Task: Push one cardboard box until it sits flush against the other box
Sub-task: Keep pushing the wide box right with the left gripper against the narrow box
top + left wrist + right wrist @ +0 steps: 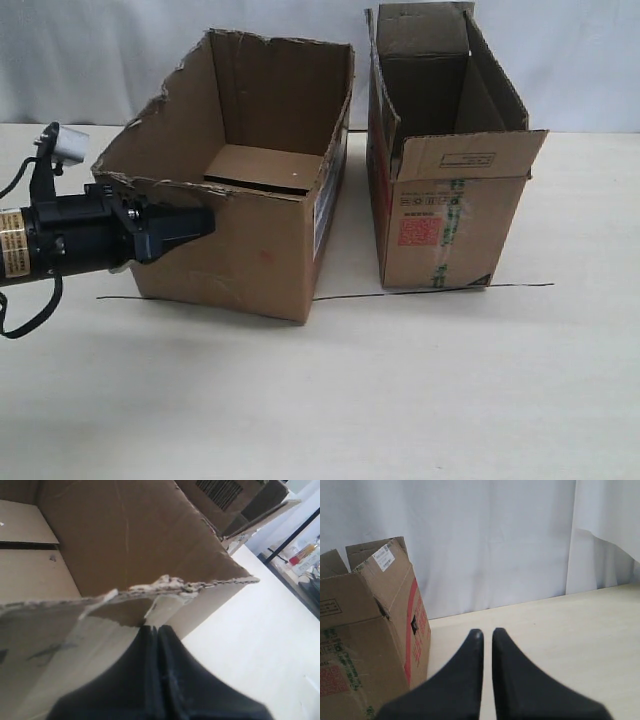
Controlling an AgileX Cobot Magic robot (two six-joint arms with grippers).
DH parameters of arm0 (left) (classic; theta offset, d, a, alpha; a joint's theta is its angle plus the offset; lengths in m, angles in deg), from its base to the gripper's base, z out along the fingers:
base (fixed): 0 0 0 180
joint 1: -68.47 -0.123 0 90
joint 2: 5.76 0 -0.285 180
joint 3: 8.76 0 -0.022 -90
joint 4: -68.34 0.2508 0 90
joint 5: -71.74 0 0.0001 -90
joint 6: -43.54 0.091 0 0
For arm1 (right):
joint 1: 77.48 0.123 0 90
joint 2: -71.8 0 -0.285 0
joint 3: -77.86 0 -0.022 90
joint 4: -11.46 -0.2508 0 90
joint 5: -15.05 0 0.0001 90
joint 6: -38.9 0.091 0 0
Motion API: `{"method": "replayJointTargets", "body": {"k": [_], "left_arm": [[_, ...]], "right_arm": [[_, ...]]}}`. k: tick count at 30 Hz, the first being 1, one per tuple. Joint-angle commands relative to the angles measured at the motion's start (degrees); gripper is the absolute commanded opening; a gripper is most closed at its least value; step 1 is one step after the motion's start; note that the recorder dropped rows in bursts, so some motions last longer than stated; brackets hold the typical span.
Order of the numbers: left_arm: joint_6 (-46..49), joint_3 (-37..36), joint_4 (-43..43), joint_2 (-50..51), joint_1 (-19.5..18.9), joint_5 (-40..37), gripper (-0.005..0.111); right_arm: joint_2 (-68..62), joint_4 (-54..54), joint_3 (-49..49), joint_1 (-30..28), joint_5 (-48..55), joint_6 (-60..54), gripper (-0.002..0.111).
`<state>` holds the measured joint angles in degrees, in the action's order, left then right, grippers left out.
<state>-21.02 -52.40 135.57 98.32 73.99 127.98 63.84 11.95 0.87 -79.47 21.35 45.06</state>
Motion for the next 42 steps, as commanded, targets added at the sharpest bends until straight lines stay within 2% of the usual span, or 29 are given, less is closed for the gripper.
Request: {"method": "replayJointTargets", "body": {"k": [1,4,6,8,15,19,21,25,27,28,30,33,36,38,42], "left_arm": [[0.30,1.61,-3.59,1.59,0.78,1.60,0.000],[0.44,3.36,-4.12,2.43,2.40,-0.04,0.000],[0.68,5.90,-5.26,4.17,5.24,-1.06,0.000],[0.68,7.59,-5.40,5.18,6.51,-1.19,0.000],[0.68,9.94,-7.18,5.40,6.51,-4.48,0.000],[-1.18,9.94,-3.03,5.29,6.37,-0.19,0.000],[-1.91,9.94,1.43,4.26,5.63,4.13,0.000],[-4.91,9.94,8.36,0.28,1.69,11.29,0.000],[-5.61,9.94,10.21,-3.55,-2.49,12.58,0.000],[-5.87,9.94,10.21,-6.09,-6.32,12.32,0.000],[-5.87,9.94,8.99,-8.28,-9.93,9.70,0.000],[-5.87,9.94,4.97,-10.34,-13.92,-1.34,0.000],[-3.56,9.94,0.78,-10.06,-14.80,-15.51,0.000],[-1.18,10.20,-0.07,-9.06,-14.80,-19.19,0.000],[-0.65,12.78,-0.07,-4.91,-14.80,-20.65,0.000]], "right_arm": [[0.18,-0.08,-0.22,0.08,0.06,-0.43,0.005],[0.18,-0.08,-0.22,0.08,0.06,-0.43,0.005],[0.18,-0.08,-0.22,0.08,0.06,-0.43,0.005],[0.18,-0.08,-0.22,0.08,0.06,-0.43,0.005],[0.18,-0.08,-0.22,0.08,0.06,-0.43,0.005],[0.18,-0.08,-0.22,0.08,0.06,-0.43,0.005],[0.18,-0.08,-0.22,0.08,0.06,-0.43,0.005],[0.18,-0.08,-0.22,0.08,0.06,-0.43,0.005],[0.18,-0.08,-0.22,0.08,0.06,-0.43,0.005],[0.18,-0.08,-0.22,0.08,0.06,-0.43,0.005],[0.18,-0.08,-0.22,0.08,0.06,-0.43,0.005],[0.18,-0.08,-0.22,0.08,0.06,-0.43,0.005],[0.18,-0.08,-0.22,0.08,0.06,-0.43,0.005],[0.18,-0.08,-0.22,0.08,0.06,-0.43,0.005],[0.18,-0.08,-0.22,0.08,0.06,-0.43,0.005]]}}
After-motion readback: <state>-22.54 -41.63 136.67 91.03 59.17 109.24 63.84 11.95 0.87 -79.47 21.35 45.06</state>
